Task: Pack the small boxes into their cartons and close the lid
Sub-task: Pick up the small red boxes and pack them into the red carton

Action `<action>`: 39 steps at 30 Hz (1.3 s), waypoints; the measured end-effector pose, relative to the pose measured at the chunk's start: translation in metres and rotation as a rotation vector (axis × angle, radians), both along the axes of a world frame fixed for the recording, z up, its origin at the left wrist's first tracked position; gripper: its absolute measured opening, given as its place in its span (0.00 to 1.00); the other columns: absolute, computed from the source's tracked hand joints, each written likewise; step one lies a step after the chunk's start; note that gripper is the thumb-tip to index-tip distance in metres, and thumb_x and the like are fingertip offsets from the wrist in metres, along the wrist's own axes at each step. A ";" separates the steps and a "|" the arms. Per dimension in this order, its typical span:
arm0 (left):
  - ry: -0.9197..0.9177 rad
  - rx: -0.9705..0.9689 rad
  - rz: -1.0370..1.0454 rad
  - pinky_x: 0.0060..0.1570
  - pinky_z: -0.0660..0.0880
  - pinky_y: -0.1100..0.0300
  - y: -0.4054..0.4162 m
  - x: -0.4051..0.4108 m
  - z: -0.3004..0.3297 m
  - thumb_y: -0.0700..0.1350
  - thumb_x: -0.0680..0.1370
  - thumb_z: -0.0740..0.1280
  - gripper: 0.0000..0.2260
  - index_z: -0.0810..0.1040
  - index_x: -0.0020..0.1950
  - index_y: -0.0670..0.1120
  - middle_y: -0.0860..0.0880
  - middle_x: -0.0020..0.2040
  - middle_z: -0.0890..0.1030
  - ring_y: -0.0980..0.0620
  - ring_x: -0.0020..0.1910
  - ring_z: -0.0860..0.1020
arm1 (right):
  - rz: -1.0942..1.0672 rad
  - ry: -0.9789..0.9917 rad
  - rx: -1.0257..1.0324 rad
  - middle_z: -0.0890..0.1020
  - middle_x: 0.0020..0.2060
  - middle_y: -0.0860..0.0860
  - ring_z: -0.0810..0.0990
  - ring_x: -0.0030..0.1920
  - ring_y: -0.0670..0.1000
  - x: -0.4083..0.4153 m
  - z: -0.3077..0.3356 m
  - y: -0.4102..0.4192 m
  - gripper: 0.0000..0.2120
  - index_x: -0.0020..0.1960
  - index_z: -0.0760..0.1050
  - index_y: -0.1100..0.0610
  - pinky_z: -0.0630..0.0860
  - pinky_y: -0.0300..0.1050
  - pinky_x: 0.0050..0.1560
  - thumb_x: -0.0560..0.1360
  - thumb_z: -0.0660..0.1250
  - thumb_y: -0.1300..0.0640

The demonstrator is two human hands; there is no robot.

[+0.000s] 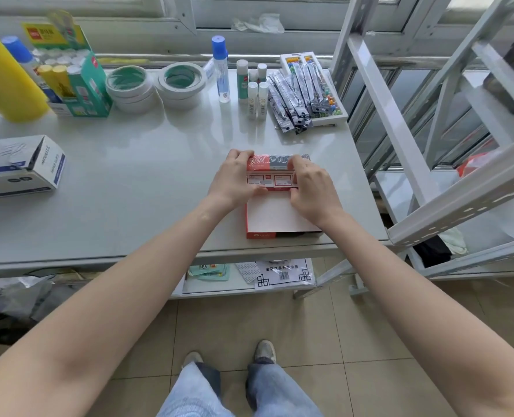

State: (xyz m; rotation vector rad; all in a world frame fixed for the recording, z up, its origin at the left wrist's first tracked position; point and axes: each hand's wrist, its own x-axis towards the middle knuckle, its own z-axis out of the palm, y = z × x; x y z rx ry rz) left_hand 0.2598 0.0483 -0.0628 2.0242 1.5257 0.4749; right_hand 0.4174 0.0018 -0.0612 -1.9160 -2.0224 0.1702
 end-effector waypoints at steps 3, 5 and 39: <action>-0.002 -0.010 0.003 0.67 0.66 0.56 -0.001 0.001 0.000 0.46 0.67 0.76 0.37 0.64 0.72 0.40 0.42 0.66 0.70 0.44 0.64 0.72 | 0.013 0.031 0.018 0.81 0.42 0.57 0.79 0.44 0.61 0.005 0.001 -0.003 0.16 0.52 0.71 0.61 0.68 0.47 0.48 0.67 0.58 0.72; -0.022 -0.020 0.011 0.67 0.64 0.58 -0.004 0.001 0.000 0.45 0.68 0.75 0.37 0.62 0.73 0.40 0.42 0.67 0.69 0.45 0.66 0.70 | 0.005 0.039 0.043 0.83 0.42 0.53 0.80 0.46 0.58 0.008 0.002 -0.004 0.18 0.54 0.72 0.59 0.65 0.46 0.52 0.67 0.58 0.72; -0.516 -0.288 0.350 0.64 0.61 0.60 -0.030 -0.207 0.033 0.34 0.74 0.62 0.34 0.50 0.77 0.46 0.45 0.76 0.60 0.50 0.72 0.64 | -0.165 0.649 -0.240 0.79 0.60 0.59 0.78 0.58 0.57 -0.198 0.028 0.025 0.16 0.63 0.70 0.63 0.73 0.48 0.60 0.76 0.57 0.65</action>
